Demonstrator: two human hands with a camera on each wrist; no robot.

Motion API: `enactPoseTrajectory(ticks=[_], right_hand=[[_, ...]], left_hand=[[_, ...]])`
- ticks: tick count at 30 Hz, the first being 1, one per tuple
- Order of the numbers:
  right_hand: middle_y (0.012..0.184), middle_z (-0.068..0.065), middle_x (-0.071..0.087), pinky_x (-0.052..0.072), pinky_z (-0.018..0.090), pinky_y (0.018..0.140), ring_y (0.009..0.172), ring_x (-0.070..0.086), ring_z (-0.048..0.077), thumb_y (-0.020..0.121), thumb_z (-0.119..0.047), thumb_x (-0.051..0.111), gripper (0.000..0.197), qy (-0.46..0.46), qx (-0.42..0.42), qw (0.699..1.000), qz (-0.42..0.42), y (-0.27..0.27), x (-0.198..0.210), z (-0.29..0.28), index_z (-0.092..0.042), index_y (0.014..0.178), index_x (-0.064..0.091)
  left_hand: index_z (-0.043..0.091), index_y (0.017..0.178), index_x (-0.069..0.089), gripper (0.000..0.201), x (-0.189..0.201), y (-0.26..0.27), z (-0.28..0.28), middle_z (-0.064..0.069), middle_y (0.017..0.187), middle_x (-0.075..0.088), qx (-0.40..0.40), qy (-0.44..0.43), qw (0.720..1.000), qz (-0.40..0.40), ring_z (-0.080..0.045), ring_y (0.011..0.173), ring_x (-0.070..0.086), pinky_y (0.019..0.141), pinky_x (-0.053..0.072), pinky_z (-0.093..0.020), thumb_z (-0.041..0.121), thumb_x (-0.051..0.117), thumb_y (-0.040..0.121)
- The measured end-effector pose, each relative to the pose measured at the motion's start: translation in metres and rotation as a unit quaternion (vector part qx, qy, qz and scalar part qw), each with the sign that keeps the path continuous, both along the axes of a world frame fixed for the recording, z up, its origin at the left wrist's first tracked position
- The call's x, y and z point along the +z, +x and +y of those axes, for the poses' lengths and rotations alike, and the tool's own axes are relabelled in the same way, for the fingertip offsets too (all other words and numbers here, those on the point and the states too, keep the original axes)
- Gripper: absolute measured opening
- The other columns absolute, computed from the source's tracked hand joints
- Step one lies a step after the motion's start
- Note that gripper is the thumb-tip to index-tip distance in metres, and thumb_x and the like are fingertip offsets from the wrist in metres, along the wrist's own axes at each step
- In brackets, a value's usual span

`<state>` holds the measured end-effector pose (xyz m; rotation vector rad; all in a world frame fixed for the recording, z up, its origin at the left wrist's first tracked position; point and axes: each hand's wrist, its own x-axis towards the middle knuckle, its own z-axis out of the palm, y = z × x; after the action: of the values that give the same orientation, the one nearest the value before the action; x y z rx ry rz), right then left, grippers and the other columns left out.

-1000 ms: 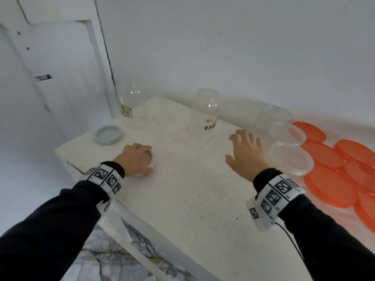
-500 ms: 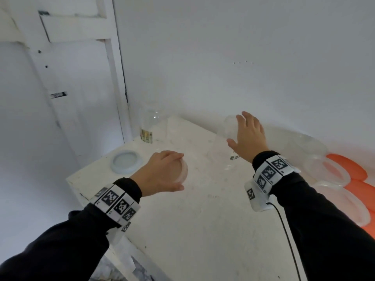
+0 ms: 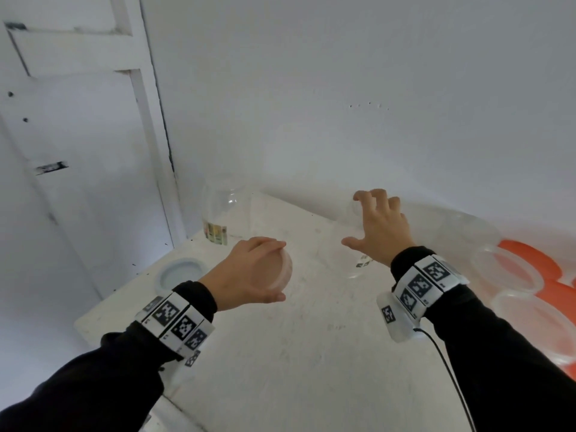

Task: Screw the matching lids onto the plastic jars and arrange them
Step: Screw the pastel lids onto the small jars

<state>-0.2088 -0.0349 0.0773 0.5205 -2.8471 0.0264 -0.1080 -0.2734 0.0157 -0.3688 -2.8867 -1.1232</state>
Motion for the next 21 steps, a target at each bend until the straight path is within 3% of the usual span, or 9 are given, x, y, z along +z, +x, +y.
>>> enactPoseTrajectory(ticks=[2, 4, 9, 13, 17, 21], right_hand=[[0.134, 0.012, 0.027, 0.046, 0.039, 0.080, 0.113, 0.035, 0.033, 0.074, -0.055, 0.068, 0.086, 0.071, -0.004, 0.997, -0.007, 0.001, 0.005, 0.001, -0.035, 0.143, 0.020], [0.134, 0.012, 0.024, 0.047, 0.036, 0.075, 0.113, 0.033, 0.033, 0.070, -0.056, 0.070, 0.088, 0.098, -0.008, 0.995, -0.024, 0.002, 0.010, 0.000, -0.039, 0.142, 0.021], [0.132, 0.011, 0.022, 0.045, 0.029, 0.060, 0.108, 0.038, 0.032, 0.063, -0.041, 0.082, 0.096, 0.171, -0.049, 0.983, -0.034, 0.005, 0.006, -0.003, -0.028, 0.135, 0.021], [0.131, 0.008, 0.026, 0.039, 0.027, 0.056, 0.102, 0.041, 0.030, 0.070, -0.022, 0.076, 0.080, 0.156, -0.053, 0.986, -0.009, 0.008, 0.001, 0.002, -0.024, 0.131, 0.025], [0.140, 0.007, 0.021, 0.042, 0.027, 0.061, 0.108, 0.041, 0.033, 0.071, -0.019, 0.072, 0.075, 0.134, -0.045, 0.990, 0.009, 0.013, -0.007, 0.012, -0.022, 0.131, 0.026], [0.138, 0.002, 0.025, 0.045, 0.035, 0.081, 0.108, 0.045, 0.031, 0.067, -0.032, 0.078, 0.083, 0.083, -0.028, 0.996, -0.005, 0.019, -0.005, 0.029, -0.025, 0.132, 0.026]], left_hand=[[0.041, 0.136, 0.029, 0.094, -0.001, -0.004, -0.001, 0.017, 0.137, 0.030, -0.005, -0.001, 1.000, 0.000, -0.004, 0.122, 0.027, 0.095, 0.027, -0.018, 0.071, 0.060, 0.053], [0.042, 0.136, 0.029, 0.094, -0.001, -0.008, 0.000, 0.018, 0.137, 0.030, -0.010, -0.002, 1.000, 0.000, -0.004, 0.123, 0.028, 0.096, 0.027, -0.020, 0.071, 0.060, 0.053], [0.041, 0.136, 0.029, 0.090, -0.003, -0.018, 0.002, 0.019, 0.136, 0.029, -0.020, 0.000, 1.000, 0.004, -0.004, 0.122, 0.028, 0.096, 0.027, -0.020, 0.062, 0.070, 0.059], [0.045, 0.134, 0.029, 0.087, -0.006, -0.023, 0.004, 0.020, 0.135, 0.029, -0.024, 0.008, 1.000, 0.015, -0.001, 0.120, 0.027, 0.093, 0.026, -0.016, 0.062, 0.070, 0.059], [0.051, 0.129, 0.029, 0.083, -0.002, -0.026, 0.008, 0.025, 0.132, 0.032, -0.027, 0.045, 0.998, 0.038, 0.006, 0.117, 0.030, 0.088, 0.029, -0.008, 0.068, 0.065, 0.056], [0.049, 0.130, 0.032, 0.082, 0.004, -0.031, 0.014, 0.023, 0.133, 0.034, -0.024, 0.074, 0.995, 0.063, 0.008, 0.120, 0.030, 0.090, 0.029, -0.008, 0.067, 0.065, 0.057]])
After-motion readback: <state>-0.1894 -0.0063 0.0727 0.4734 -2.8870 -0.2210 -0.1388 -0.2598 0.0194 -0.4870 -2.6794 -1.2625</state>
